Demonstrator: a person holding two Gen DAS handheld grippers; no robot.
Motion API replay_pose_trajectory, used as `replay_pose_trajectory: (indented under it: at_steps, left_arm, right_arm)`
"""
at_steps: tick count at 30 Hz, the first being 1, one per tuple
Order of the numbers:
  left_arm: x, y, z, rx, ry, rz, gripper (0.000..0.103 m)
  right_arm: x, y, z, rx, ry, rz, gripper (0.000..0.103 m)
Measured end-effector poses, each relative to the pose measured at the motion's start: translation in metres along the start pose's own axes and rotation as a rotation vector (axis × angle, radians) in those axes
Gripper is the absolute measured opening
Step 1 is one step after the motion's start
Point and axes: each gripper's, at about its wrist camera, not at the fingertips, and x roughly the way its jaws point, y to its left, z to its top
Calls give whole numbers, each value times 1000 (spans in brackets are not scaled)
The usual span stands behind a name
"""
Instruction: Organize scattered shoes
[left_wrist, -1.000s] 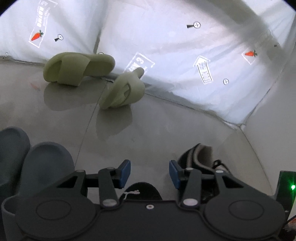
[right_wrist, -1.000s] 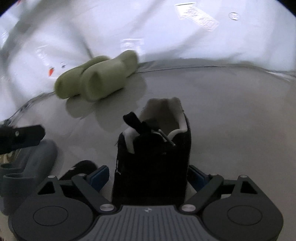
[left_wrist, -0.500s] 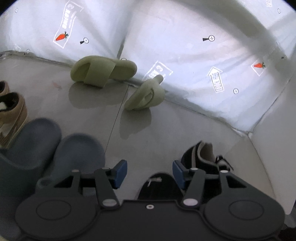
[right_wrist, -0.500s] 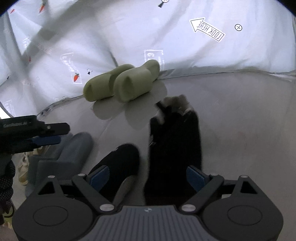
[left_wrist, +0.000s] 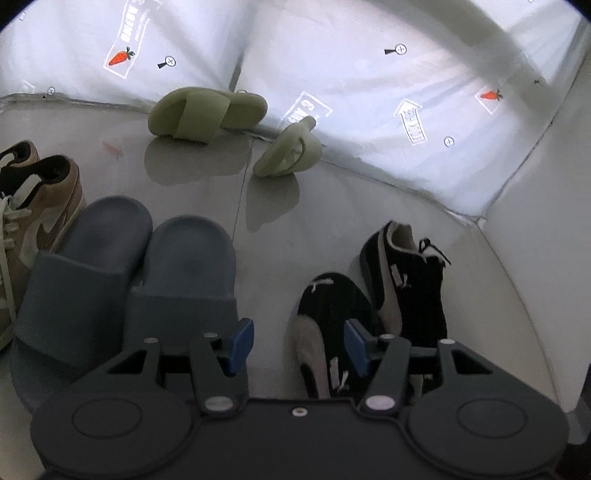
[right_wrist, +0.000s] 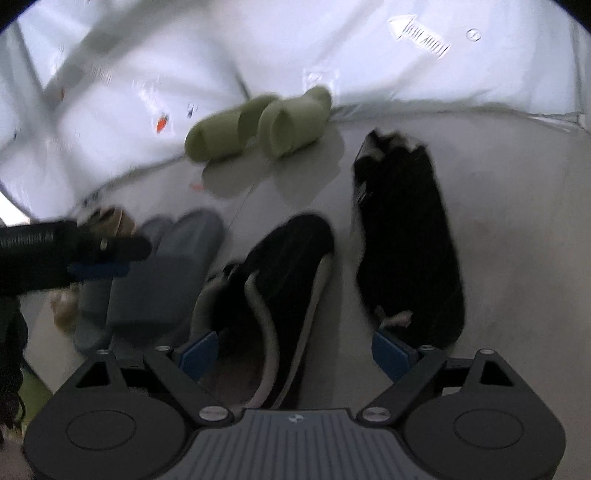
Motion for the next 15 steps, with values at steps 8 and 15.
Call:
replay_pose_trajectory:
  at_steps: [8, 15]
  left_arm:
    - [-7, 2, -17, 1, 28, -17, 55]
    - [-7, -7, -23, -9, 33, -14, 55]
  right_arm:
    - [-4, -2, -13, 18, 70, -99, 91]
    - [-24, -21, -14, -23, 83, -232, 92]
